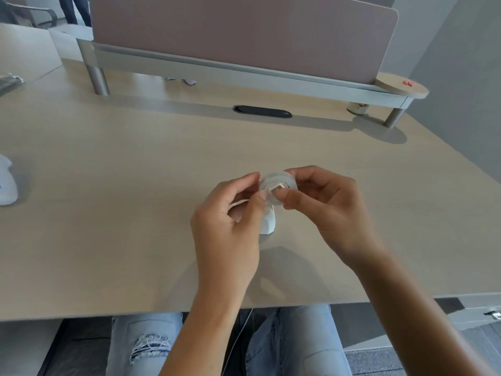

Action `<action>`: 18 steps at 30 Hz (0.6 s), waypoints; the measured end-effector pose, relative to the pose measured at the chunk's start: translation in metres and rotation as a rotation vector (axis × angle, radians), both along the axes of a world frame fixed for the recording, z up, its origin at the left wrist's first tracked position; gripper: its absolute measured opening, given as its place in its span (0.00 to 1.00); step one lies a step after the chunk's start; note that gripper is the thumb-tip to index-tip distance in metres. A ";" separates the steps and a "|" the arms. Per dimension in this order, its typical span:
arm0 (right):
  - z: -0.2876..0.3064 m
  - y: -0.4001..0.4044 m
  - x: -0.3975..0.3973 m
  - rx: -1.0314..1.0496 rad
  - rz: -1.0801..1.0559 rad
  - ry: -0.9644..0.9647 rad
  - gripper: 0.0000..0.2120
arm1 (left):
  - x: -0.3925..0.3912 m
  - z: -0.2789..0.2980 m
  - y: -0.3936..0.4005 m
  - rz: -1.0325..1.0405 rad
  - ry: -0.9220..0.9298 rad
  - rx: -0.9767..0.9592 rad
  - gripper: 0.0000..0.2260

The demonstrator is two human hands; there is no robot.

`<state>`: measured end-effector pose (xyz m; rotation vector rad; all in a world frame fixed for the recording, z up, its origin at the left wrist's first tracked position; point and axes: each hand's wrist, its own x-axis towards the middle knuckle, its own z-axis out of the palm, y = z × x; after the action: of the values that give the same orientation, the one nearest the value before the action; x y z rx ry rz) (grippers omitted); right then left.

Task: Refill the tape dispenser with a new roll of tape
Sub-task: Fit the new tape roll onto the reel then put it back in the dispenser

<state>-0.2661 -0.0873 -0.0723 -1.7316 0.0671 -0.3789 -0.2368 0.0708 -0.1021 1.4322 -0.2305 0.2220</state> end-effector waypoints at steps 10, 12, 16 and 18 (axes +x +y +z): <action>-0.007 -0.014 0.037 -0.153 -0.015 0.105 0.08 | 0.021 -0.017 0.007 0.359 -0.141 0.361 0.12; -0.009 -0.013 0.038 -0.212 -0.014 0.111 0.08 | 0.020 -0.021 0.010 0.341 -0.080 0.339 0.15; -0.010 -0.012 0.037 -0.387 0.001 0.093 0.07 | 0.017 -0.028 0.013 0.260 0.038 0.327 0.19; -0.011 -0.011 0.035 -0.455 0.017 0.091 0.07 | 0.017 -0.030 0.014 0.223 0.064 0.355 0.20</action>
<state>-0.2308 -0.0982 -0.0832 -2.1976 0.0331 -0.3182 -0.2203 0.0846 -0.1323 1.8169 -0.0575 0.3285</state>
